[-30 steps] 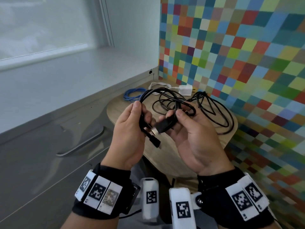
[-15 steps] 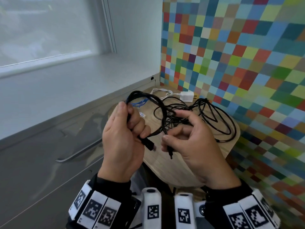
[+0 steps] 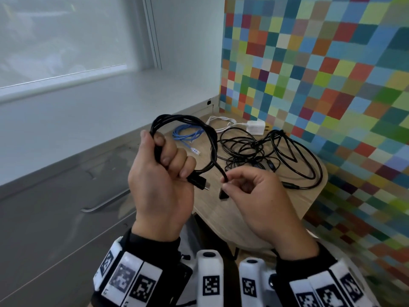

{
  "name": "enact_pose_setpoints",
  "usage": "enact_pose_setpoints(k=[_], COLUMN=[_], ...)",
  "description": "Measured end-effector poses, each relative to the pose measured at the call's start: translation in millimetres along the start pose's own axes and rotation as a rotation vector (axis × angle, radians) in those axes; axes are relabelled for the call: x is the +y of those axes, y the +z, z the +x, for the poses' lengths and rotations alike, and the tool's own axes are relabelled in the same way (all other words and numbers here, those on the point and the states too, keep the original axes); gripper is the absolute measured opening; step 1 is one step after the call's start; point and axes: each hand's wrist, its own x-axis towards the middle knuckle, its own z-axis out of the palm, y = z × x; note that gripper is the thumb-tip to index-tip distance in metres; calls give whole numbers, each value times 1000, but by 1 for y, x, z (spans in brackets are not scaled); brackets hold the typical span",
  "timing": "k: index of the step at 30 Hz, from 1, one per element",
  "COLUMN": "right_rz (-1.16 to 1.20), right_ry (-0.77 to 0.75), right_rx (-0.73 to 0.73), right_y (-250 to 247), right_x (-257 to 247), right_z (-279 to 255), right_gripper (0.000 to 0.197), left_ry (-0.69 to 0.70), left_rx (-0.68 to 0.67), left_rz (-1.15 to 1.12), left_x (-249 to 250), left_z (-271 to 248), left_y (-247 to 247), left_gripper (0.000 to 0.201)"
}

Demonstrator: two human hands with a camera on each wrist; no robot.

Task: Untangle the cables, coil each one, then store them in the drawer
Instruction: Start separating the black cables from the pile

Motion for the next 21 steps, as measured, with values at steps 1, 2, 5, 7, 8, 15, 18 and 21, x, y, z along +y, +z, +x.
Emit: enact_pose_setpoints(k=[1, 2, 5, 7, 8, 15, 18, 21], right_rz=[88, 181, 411, 494, 518, 520, 430, 375], right_ry=[11, 22, 54, 78, 86, 89, 67, 45], right_rx=[12, -5, -111, -147, -153, -95, -36, -13], right_y=[3, 7, 16, 19, 21, 22, 15, 5], right_x=[0, -2, -7, -10, -11, -13, -9, -5], right_z=[0, -1, -5, -6, -7, -3, 1, 4], right_gripper=[16, 17, 24, 28, 29, 26, 19, 18], left_ry=[6, 17, 48, 36, 19, -112, -132, -167], left_rx=[-7, -14, -16, -5, -2, -29, -82, -112], left_rz=[-4, -8, -12, -6, 0, 19, 89, 147], left_x=[-2, -4, -8, -11, -12, -16, -16, -16], left_z=[-1, -3, -3, -2, -2, -1, -1, -1], left_y=[1, 3, 2, -1, -2, -3, -5, -5], left_gripper=[39, 40, 41, 41, 41, 45, 44, 43])
